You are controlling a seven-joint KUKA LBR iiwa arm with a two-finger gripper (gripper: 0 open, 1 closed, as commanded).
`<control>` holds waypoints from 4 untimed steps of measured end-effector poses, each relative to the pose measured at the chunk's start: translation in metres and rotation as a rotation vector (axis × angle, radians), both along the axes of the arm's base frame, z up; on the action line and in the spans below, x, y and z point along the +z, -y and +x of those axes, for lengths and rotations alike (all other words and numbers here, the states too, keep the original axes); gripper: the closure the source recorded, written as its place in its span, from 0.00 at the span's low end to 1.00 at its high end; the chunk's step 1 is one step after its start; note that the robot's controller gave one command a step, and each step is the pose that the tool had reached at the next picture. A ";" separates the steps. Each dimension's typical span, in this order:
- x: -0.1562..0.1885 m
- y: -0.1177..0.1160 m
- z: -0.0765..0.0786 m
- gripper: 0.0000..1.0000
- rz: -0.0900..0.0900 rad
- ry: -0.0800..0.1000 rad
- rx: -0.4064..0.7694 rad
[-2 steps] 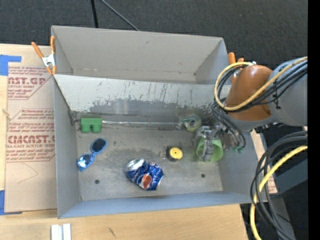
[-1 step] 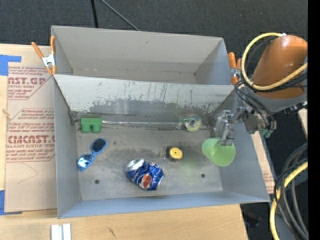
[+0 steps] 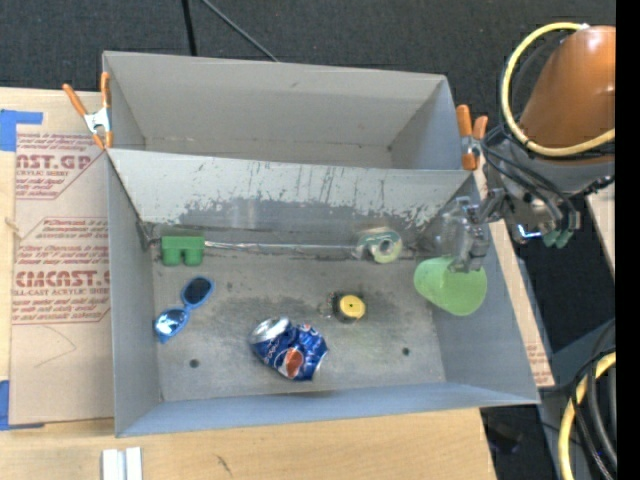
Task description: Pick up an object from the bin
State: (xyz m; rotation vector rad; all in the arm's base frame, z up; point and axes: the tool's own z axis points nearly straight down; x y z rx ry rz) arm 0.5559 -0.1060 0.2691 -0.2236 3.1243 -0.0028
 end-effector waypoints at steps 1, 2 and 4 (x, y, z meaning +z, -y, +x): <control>-0.003 0.000 -0.001 0.00 0.001 -0.005 -0.001; -0.090 -0.039 -0.015 0.00 0.005 -0.016 0.017; -0.200 -0.042 0.010 0.00 -0.002 -0.009 0.705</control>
Offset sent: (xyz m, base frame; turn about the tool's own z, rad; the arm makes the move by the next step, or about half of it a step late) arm 0.0000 0.0000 0.0000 0.0000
